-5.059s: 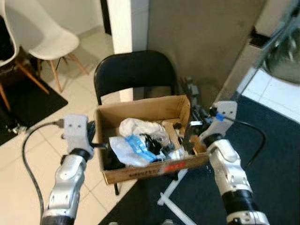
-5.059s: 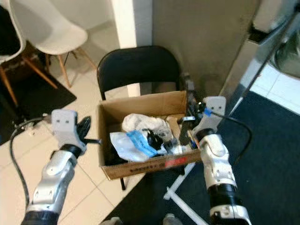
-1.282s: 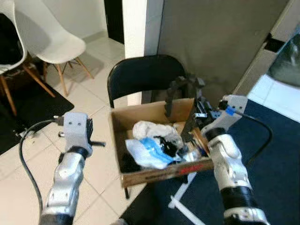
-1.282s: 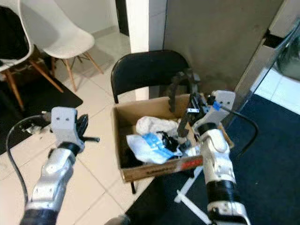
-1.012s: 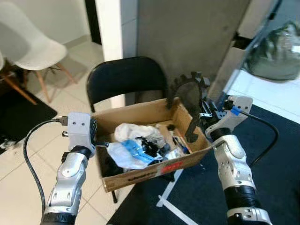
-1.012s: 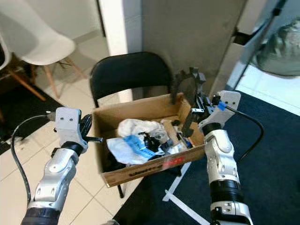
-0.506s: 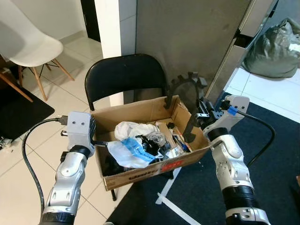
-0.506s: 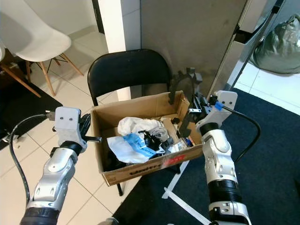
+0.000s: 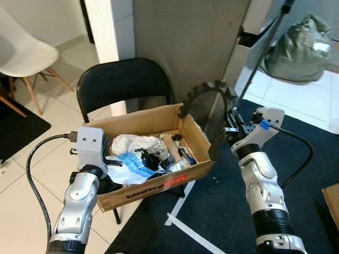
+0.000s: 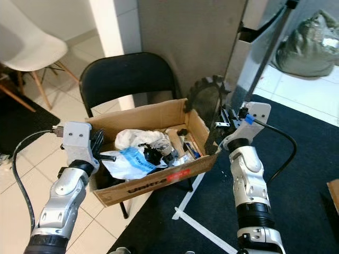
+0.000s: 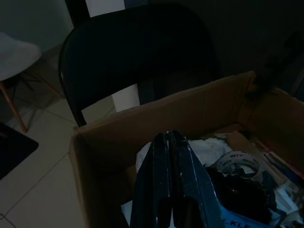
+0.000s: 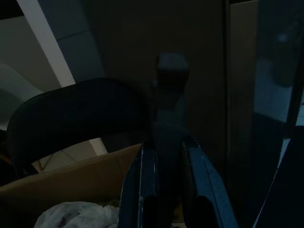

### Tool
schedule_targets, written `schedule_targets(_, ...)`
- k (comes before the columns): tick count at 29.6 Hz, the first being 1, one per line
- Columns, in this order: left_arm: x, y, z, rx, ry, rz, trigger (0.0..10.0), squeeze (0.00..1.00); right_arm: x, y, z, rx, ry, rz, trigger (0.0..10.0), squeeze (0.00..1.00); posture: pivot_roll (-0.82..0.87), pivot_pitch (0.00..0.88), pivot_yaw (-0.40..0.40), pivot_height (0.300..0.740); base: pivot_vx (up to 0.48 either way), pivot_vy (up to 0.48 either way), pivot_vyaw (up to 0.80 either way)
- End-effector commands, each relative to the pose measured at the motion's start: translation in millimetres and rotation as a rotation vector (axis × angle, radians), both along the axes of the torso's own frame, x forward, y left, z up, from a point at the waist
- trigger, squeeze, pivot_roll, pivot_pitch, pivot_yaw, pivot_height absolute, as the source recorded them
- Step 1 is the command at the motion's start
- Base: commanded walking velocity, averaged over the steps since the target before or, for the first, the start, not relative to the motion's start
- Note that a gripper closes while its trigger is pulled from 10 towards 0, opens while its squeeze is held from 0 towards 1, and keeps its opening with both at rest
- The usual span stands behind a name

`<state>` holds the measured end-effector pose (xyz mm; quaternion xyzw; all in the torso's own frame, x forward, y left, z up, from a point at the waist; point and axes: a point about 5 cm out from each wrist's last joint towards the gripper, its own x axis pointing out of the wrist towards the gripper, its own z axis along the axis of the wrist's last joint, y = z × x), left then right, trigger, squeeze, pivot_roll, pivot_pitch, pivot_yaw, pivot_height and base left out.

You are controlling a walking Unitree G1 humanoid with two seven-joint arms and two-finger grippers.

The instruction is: Picking trash to rubbish bin

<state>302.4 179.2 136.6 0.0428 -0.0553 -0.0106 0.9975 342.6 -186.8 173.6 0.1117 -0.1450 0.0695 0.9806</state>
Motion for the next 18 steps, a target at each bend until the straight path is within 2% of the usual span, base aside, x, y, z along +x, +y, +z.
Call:
schedule_targets(1,-2.4,0.9,-3.5,0.004,0.010,0.003,10.0,0.00,-0.5,3.3,-0.6,0.002,0.001,0.015,10.0,0.00,0.04,0.150,-0.018,0.740,0.000,0.000,0.00)
schedule_targets(4,-2.7,0.9,-3.7,0.004,0.011,0.002,10.0,0.00,-0.5,6.8,0.3,-0.009,-0.004,0.039,10.0,0.00,0.04,0.150,-0.018,0.740,0.000,0.000,0.00)
schedule_targets(7,-4.3,0.8,-4.6,0.015,0.012,-0.002,10.0,0.00,-3.4,23.7,4.0,-0.046,-0.035,0.172,10.0,0.00,0.04,0.154,-0.020,0.740,0.000,0.000,0.00)
schedule_targets(10,-4.3,0.8,-4.6,0.015,0.012,-0.002,10.0,0.00,-3.4,23.7,4.0,-0.046,-0.035,0.172,10.0,0.00,0.04,0.154,-0.020,0.740,0.000,0.000,0.00)
schedule_targets(12,-5.0,2.9,-3.8,0.021,0.005,0.008,10.0,0.00,-3.9,35.5,13.7,-0.036,-0.075,0.288,10.0,0.00,0.05,0.155,-0.030,0.740,0.000,0.000,0.00)
schedule_targets(14,-5.2,4.8,-2.3,0.028,-0.002,0.014,10.0,0.00,1.6,33.9,27.7,-0.083,-0.111,0.346,10.0,0.00,0.05,0.152,-0.030,0.740,0.000,0.000,0.00)
schedule_targets(17,-5.0,5.2,-2.0,0.029,-0.003,0.014,10.0,0.00,4.0,30.2,32.0,-0.116,-0.121,0.351,10.0,0.00,0.05,0.153,-0.029,0.740,0.000,0.000,0.00)
schedule_targets(18,-4.8,5.1,-1.9,0.030,-0.004,0.013,10.0,0.00,6.3,23.3,36.3,-0.149,-0.129,0.345,10.0,0.00,0.05,0.153,-0.029,0.740,0.000,0.000,0.00)
